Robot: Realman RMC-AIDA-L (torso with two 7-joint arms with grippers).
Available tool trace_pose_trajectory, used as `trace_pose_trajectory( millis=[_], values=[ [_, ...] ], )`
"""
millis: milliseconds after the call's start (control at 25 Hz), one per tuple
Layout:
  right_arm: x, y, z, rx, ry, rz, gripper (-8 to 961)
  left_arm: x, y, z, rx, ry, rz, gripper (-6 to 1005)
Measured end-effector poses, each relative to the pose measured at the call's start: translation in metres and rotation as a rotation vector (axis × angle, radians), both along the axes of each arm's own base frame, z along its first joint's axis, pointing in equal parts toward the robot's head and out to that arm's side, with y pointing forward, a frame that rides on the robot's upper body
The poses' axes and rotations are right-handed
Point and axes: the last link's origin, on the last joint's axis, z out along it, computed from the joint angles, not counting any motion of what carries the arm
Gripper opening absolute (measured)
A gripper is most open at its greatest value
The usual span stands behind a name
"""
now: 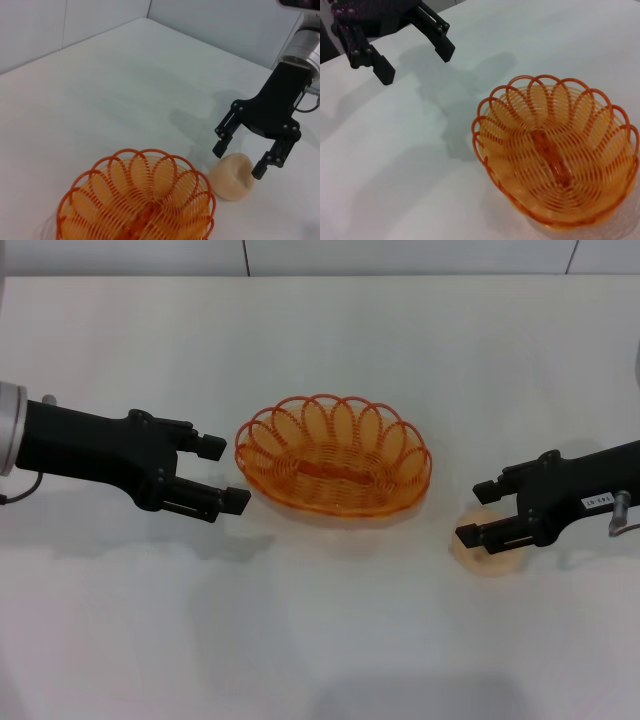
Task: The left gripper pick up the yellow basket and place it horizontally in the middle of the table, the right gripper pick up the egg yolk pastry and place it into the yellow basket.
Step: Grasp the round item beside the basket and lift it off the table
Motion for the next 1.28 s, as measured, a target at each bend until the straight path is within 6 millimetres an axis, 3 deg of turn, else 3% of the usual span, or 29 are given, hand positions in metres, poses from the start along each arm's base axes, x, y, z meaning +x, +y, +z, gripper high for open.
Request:
trace_pose_trajectory(
  millis=[200, 640, 760, 1280],
  values=[
    [0.006, 0.000, 0.000, 0.006, -0.022, -0.010, 678, 0.001, 0.001, -0.001, 0.006, -0.002, -0.001, 855],
    [0.011, -0.001, -0.001, 0.003, -0.023, -0.034, 349, 0.001, 0.001, -0.002, 0.009, -0.007, 0.000, 854],
    [0.011, -0.001, -0.001, 0.003, -0.022, -0.039, 182, 0.001, 0.001, -0.002, 0.010, -0.006, -0.001, 854],
    [0.016, -0.002, -0.002, -0.002, -0.033, -0.060, 122, 0.001, 0.003, -0.002, 0.019, -0.008, -0.002, 853]
  ],
)
